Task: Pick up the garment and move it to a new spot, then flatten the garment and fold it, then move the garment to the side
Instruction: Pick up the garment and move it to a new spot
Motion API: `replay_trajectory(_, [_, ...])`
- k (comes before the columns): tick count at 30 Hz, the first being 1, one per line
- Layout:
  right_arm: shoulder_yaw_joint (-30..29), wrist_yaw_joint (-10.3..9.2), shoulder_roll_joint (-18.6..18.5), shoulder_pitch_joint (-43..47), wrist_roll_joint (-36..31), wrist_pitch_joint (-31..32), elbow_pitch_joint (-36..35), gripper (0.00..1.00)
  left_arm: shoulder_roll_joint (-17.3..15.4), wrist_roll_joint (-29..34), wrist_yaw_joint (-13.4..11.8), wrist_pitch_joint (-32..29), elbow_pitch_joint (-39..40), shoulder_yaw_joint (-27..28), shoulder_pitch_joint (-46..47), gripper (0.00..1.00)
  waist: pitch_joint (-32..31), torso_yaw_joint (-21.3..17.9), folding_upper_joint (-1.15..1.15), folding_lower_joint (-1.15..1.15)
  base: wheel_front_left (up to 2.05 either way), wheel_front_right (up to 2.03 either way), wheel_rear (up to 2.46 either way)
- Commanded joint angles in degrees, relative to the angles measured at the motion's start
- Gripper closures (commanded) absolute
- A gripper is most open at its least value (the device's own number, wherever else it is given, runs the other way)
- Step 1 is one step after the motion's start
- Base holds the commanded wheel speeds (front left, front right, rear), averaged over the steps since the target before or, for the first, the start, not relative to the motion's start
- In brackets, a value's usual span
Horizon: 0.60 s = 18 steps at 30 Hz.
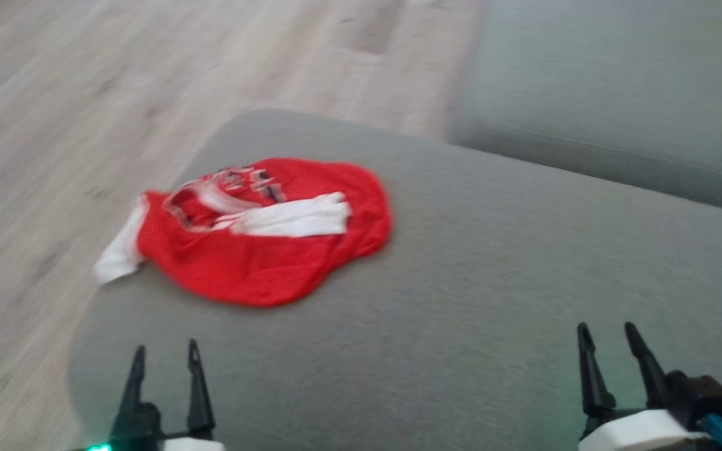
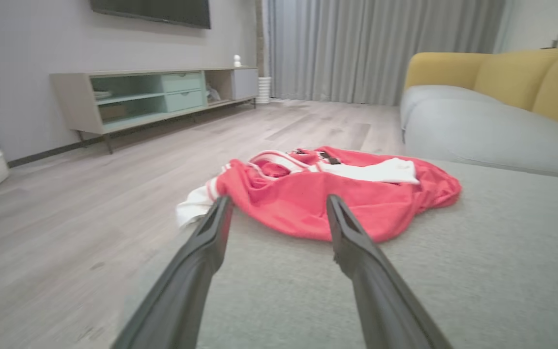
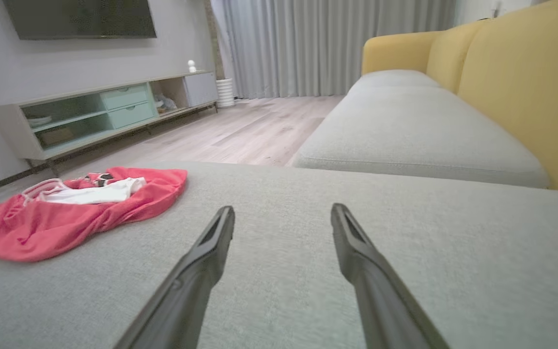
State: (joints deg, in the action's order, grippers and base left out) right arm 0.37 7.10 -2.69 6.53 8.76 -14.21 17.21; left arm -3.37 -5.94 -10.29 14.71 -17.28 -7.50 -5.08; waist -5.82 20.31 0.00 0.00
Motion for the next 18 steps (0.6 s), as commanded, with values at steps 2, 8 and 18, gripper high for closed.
replay_trajectory(2, [0.02,0.39,-0.73,-3.4,-0.95,-0.78,-2.21,0.0,-0.56,0.69,-0.72,0.29,3.4,3.62,1.59,0.0,3.05,7.1,0.0,0.0,0.0,0.0,0.0])
replay_trajectory(8, [-0.95,0.39,-2.57,-3.58,-1.96,-0.79,-2.56,0.0,-0.66,1.04,-0.21,0.29,4.55,5.06,3.28,0.0,5.39,8.82,0.0,0.0,0.0,0.0,0.0])
replay_trajectory(18, [-1.4,0.39,-11.55,-9.71,-3.64,-0.79,-5.14,0.0,-3.73,2.98,5.69,0.27,-2.09,3.22,27.29,0.0,20.59,3.87,0.0,0.0,0.0,0.0,0.0])
